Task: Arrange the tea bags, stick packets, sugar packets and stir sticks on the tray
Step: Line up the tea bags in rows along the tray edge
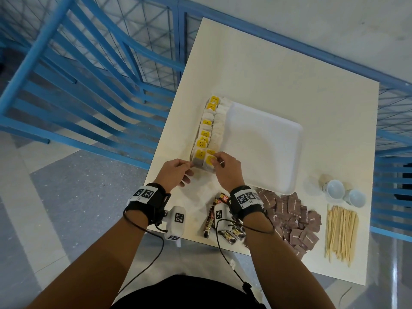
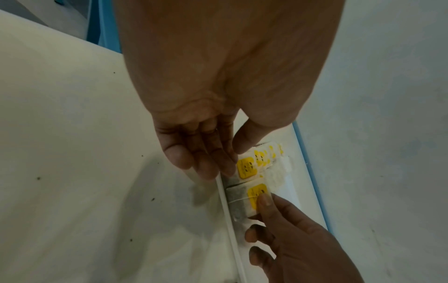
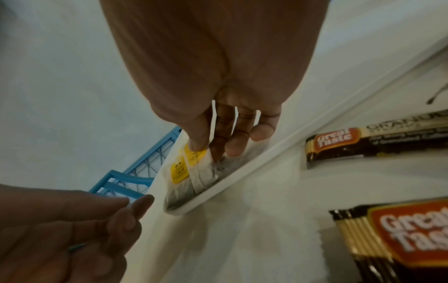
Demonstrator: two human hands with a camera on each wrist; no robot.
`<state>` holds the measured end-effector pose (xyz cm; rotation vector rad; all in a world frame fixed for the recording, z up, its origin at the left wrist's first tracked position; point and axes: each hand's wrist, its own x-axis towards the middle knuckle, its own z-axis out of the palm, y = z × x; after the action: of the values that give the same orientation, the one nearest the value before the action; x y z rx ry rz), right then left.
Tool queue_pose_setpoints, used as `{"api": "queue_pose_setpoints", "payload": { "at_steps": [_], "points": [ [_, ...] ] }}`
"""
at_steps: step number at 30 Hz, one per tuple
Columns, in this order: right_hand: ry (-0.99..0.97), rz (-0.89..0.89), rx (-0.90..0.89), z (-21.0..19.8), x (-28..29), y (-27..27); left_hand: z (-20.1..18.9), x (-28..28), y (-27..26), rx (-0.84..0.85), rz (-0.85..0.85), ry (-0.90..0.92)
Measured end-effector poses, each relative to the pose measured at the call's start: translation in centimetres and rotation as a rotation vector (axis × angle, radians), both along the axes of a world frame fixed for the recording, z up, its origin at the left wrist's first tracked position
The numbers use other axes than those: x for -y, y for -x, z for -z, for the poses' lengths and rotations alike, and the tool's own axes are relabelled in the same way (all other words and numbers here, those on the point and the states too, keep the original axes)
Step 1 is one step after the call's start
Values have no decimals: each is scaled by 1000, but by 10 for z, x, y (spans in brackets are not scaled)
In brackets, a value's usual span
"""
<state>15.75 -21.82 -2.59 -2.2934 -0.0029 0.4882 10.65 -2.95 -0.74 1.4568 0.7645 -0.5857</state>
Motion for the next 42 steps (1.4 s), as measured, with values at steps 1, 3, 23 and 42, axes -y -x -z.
{"api": "queue_pose_setpoints", "payload": {
  "at_steps": [1,3,23,42],
  "points": [
    [-2,-13,-3,0,0,0,0,-1,0,3,-1,-1],
    [-1,-20,-1,2,-1,1,1,-1,0,3,1,-4],
    [-13,215,-61,3,-3,9,1,0,-5,5,17,-15],
    [-7,204,-25,-44,59,84,0,41,25,269,644,-226]
  ]
}}
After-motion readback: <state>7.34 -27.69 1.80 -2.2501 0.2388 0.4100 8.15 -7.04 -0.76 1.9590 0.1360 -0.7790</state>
